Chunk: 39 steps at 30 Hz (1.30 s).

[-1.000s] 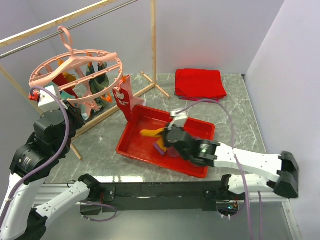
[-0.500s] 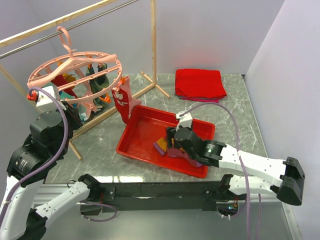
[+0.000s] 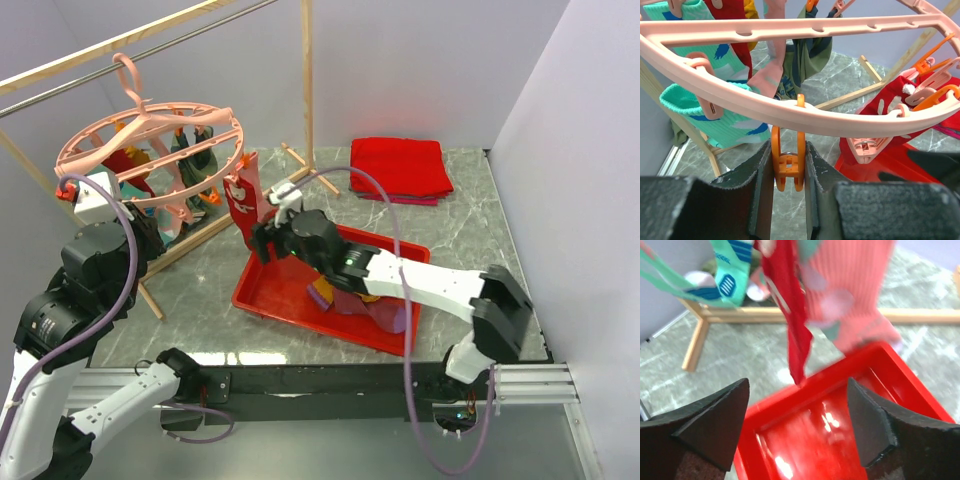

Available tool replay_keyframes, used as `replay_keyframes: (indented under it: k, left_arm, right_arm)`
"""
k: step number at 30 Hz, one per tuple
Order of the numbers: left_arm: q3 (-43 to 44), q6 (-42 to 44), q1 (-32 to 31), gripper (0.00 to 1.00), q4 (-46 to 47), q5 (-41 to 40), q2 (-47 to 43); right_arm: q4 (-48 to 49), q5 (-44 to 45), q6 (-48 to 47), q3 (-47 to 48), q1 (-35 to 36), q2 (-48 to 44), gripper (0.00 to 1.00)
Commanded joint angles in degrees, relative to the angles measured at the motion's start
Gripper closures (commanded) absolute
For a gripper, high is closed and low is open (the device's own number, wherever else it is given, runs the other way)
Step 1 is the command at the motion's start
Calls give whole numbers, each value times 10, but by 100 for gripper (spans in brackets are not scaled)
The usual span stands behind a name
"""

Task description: Remove the socks clipped to the hanger

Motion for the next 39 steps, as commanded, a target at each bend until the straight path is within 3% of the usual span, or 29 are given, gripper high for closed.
replay_keyframes:
  k: [1,3,6,7,9,10,11,12,13,16,18,19,24,32,39]
  left_arm:
    - [23,2,1,96,-3,0,6]
    - [20,-3,1,95,-4,0,3]
    - [14,-5,1,95,-3,2,-2]
    - [14,-5,1,94,-4,3,-3]
    - [16,-10,1,94,-9,5,0]
    - [16,-11,1,93,-9,5,0]
    - [15,-12,0,91,-9,7,-2]
    - [16,-17,1,89,-10,9,-3]
    - [17,-20,1,81,-12,10,-4]
    - [26,-32,1,53,-20,26,-10]
    - [39,-37,1,39,-23,53,-18]
    - [45,-40,0,37,-24,62,-25]
    - [83,-65,0,32,-31,130,-40]
    - [98,-118,1,27,-1,364,-42]
    - [96,-189,1,29,42,412,-26]
  right_arm:
    - [56,-54,-28,74,-9,50,21]
    - [70,-62,-23,84,-9,66,25]
    - [78,-52,-13,96,-9,76,39]
    - [78,-52,-12,99,-9,78,49]
    - [79,-48,-3,102,-9,76,60]
    - [77,-45,-1,105,-9,74,77]
    - [73,-41,1,107,-9,71,84]
    - [65,-39,4,109,-9,66,90]
    - [61,-37,7,111,-9,62,100]
    - [41,-40,20,110,-5,45,100]
    - [31,-33,25,105,4,26,100]
    - [27,-27,24,102,9,19,100]
    - [-22,3,28,107,41,-19,100]
    - [-109,58,35,138,97,-47,100]
    - [-156,88,49,163,150,-46,100]
